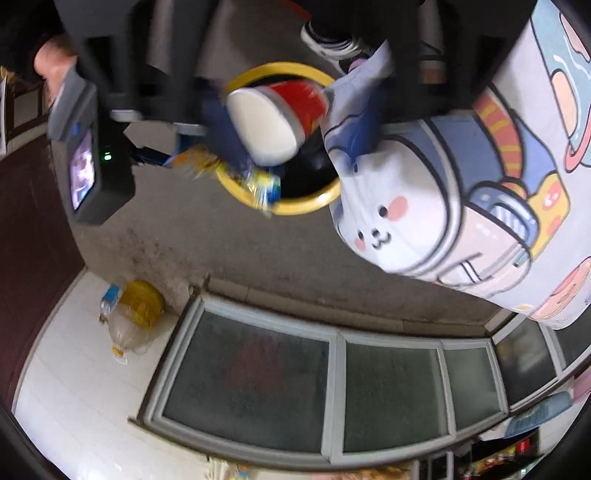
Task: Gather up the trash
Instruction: 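Carry both items to the yellow-rimmed bin and open both tools to drop them, then move both tools back over the table toward the remaining trash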
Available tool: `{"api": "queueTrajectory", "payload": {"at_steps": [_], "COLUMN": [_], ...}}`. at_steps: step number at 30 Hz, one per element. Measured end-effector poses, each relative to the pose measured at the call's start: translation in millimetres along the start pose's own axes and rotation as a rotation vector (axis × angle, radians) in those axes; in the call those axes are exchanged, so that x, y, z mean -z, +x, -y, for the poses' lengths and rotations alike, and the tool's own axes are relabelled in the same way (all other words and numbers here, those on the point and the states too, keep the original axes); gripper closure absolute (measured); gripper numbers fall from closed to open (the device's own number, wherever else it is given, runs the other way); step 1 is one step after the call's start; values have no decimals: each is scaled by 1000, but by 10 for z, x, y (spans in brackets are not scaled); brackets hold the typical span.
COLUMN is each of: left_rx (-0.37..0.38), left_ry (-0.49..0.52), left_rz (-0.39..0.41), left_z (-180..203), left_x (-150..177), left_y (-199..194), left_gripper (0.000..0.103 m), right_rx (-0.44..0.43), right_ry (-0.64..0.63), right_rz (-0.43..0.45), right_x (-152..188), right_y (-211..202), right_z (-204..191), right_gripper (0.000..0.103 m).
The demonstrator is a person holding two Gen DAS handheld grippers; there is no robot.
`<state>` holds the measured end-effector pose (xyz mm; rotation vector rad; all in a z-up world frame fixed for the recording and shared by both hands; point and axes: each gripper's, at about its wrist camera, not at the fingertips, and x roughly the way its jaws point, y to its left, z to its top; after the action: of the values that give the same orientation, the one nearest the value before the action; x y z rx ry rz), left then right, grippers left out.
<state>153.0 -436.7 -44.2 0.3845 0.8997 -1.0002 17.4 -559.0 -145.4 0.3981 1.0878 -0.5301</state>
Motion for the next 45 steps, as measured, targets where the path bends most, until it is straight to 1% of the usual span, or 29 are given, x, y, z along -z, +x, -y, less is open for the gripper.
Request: {"api": "queueTrajectory", "payload": {"at_steps": [3,4,6,8,11,13,15,17,18,20,21,22,24,27,29,30,32,34,37,39,41,45], "left_rx": [-1,-6,9,30,35,28,19,-23,-37,-69,-91,-132,-183,-320,-374,-417,-502,-566,-650,-712,-720,-690], "left_ry": [-17,-24,-49,-85,-124,-138,-143,-144,-149,-175,-192,-221,-259,-346,-397,-431,-488,-537,-609,-660,-699,-764], "left_rz": [59,74,109,147,203,239,275,310,319,346,352,358,363,357,362,362,351,340,333,305,298,311], "left_z": [-30,-53,-86,-124,-217,-296,-374,-493,-553,-735,-826,-969,-1132,-1494,-1704,-1842,-2092,-2309,-2695,-2961,-3091,-3294], "left_x": [-37,-38,-37,-14,59,145,250,426,492,701,805,963,1156,1600,1813,1956,2161,2298,2505,2598,2670,2791], "left_y": [-167,-217,-356,-539,-847,-1087,-1328,-1613,-1712,-1994,-2102,-2265,-2445,-2767,-2940,-3042,-3206,-3332,-3523,-3596,-3638,-3667], "left_gripper": [17,17,16,15,13,13,8,8,8,8,8,8,8,8,8,8,8,8,8,8,8,8], "right_rx": [34,44,39,40,34,11,-20,-66,-94,-142,-185,-211,-285,-366,-429,-460,-501,-537,-566,-570,-558,-562], "right_ry": [14,28,59,78,74,54,26,-15,-39,-82,-110,-128,-187,-272,-354,-401,-464,-522,-601,-639,-676,-699], "right_rz": [-2,1,17,65,152,211,263,335,369,408,431,443,467,482,493,494,488,482,465,458,460,436], "right_x": [-17,-23,-29,-18,-7,-40,-50,-58,-56,-68,-77,-78,-88,-107,-94,-89,-85,-88,-112,-125,-117,-127], "right_y": [1,-23,-84,-262,-562,-739,-931,-1154,-1253,-1391,-1474,-1528,-1645,-1755,-1828,-1851,-1862,-1867,-1863,-1844,-1828,-1757], "right_z": [65,101,188,262,305,313,245,113,28,-162,-298,-393,-683,-1144,-1525,-1748,-2101,-2455,-2952,-3200,-3434,-3677], "right_gripper": [30,30,30,30,30,29,29,29,29,28,28,28,27,27,26,26,26,26,26,26,26,26]}}
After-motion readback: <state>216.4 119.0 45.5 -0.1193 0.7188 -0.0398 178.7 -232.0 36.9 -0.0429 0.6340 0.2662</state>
